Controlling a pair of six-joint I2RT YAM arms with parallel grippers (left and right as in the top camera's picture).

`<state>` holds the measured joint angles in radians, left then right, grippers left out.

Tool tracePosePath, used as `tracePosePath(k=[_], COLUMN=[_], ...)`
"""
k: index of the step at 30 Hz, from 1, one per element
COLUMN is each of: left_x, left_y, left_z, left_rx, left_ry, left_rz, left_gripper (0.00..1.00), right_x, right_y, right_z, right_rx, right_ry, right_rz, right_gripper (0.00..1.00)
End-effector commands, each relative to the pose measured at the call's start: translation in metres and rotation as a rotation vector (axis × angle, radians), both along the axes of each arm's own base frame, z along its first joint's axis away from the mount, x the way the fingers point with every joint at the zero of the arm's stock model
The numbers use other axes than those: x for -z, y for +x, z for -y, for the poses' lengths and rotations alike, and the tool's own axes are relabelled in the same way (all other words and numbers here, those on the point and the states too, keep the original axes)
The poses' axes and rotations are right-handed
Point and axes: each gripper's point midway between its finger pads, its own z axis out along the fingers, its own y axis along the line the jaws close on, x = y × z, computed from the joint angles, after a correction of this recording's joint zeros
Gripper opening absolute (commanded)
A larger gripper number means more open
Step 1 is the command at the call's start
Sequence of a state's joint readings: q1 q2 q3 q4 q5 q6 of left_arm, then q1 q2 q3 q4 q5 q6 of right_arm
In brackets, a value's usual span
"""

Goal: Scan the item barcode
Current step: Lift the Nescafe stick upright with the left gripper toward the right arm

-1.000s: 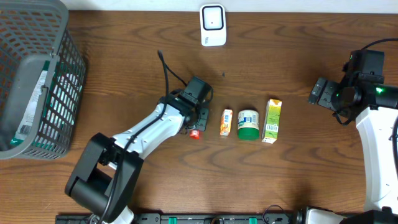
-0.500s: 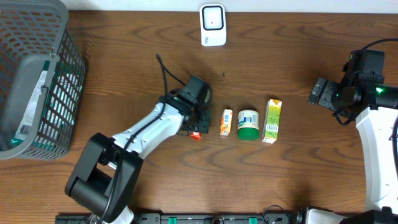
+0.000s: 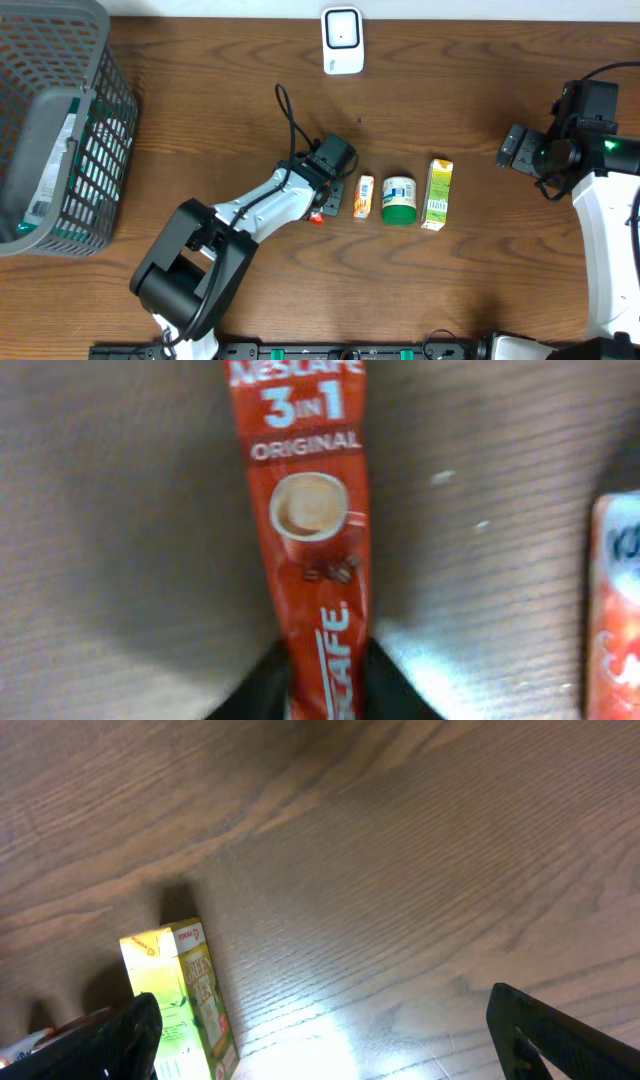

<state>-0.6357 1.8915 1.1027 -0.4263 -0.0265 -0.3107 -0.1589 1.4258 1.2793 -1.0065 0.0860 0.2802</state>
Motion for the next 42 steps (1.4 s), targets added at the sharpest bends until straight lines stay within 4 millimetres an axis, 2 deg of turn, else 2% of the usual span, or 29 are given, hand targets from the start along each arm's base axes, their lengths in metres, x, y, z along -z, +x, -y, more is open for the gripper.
tracePosePath(k=[1,4,7,11,15,20,22,24,26,29,35,42], left_x=[0.033,0.016,-0.014,-0.046,-0.058,-0.062,-0.070,-0.089,-0.120,-0.159,-0.178,-0.179], left_y=[-0.014,-0.003,0.008,0.005,-0.009,-0.017,-0.018,-0.016,-0.012,-0.003,-0.007,-0.006], left_z=[-0.015,-0.012,-0.007,0.011,0.030,0.035,0.036,0.037,0.037,0.027,0.020,0.019], left_rx=[-0.003,-0.017,-0.036,-0.027,-0.031,-0.038,-0.040,-0.013,0.054,0.150,0.189,0.187], left_ry=[0.074,0.044,-0.023,-0.205,-0.443,-0.652,-0.753,-0.906,-1.090,-1.303,-1.402,-1.407], left_rz=[-0.080,-0.040,0.019,-0.004,-0.163,-0.334,-0.395,-0.443,-0.461,-0.451,-0.486,-0.488], left_gripper=[0.07,0.07,0.07,0.07,0.07,0.08,0.08,0.07,0.07,0.07,0.08,0.07], right_x=[-0.003,-0.003,-0.003,-0.003,-0.003,-0.003,-0.003,-0.003,-0.003,-0.003,-0.003,-0.003], right_y=[-0.001,-0.001,-0.001,-0.001,-0.001,-0.001,-0.001,-0.001,-0.001,-0.001,-0.001,-0.001], right_z=[0.003,0.003,0.003,0.003,0.003,0.003,0.003,0.003,0.003,0.003,0.003,0.003], right_rx=[0.001,0.001,0.001,0.001,0.001,0.001,0.001,0.001,0.001,0.001,0.001,0.001], right_ry=[-0.014,-0.014,-0.014,-0.014,-0.014,-0.014,-0.014,-0.014,-0.014,-0.014,-0.014,-0.014], right_rz=[0.004,0.004,0.004,0.004,0.004,0.004,0.004,0.004,0.004,0.004,0.004,0.004], right_gripper=[0.99,0.99,0.99,0.99,0.99,0.99,0.99,0.99,0.99,0.99,0.99,0.99])
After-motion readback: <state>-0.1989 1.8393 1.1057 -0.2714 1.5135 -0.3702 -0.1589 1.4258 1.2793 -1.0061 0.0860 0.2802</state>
